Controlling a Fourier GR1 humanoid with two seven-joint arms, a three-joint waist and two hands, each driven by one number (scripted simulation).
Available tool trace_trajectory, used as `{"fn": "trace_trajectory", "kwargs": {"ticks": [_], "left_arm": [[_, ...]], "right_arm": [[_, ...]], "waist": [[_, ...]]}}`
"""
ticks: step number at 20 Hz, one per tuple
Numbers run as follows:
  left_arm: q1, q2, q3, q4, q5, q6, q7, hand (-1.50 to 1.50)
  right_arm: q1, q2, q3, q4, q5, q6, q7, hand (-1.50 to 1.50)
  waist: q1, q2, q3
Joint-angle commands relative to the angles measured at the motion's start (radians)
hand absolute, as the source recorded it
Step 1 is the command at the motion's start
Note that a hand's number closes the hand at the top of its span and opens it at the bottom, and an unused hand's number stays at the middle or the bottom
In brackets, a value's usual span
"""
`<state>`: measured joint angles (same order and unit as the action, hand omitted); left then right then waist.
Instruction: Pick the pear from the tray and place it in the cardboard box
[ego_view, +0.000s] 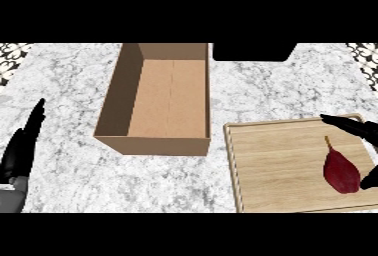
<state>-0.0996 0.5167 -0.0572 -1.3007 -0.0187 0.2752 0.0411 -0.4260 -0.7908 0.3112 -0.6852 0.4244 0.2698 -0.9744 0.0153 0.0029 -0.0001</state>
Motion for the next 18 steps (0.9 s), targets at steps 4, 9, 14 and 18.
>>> {"fn": "trace_trajectory", "kwargs": {"ticks": [4, 9, 14, 18], "left_arm": [[0.028, 0.005, 0.023, -0.019, 0.002, -0.024, 0.012, 0.00], [0.003, 0.000, 0.029, -0.023, -0.007, -0.024, 0.029, 0.00], [0.002, 0.020, 0.059, -0.015, -0.015, -0.048, 0.014, 0.00], [-0.037, -0.026, 0.055, 0.051, -0.044, -0.049, -0.007, 0.00]], "right_arm": [[0.014, -0.008, 0.017, -0.058, -0.040, 0.139, -0.139, -1.50], [0.059, -0.065, 0.019, -0.122, -0.089, 0.146, -0.206, -1.50], [0.068, -0.019, 0.067, -0.149, -0.059, 0.091, -0.115, -1.50], [0.059, -0.030, 0.067, -0.210, -0.036, 0.109, -0.003, -1.50]], "waist": [[-0.011, -0.004, 0.000], [-0.022, -0.005, 0.000], [-0.011, -0.002, 0.000], [-0.015, -0.002, 0.000]]}}
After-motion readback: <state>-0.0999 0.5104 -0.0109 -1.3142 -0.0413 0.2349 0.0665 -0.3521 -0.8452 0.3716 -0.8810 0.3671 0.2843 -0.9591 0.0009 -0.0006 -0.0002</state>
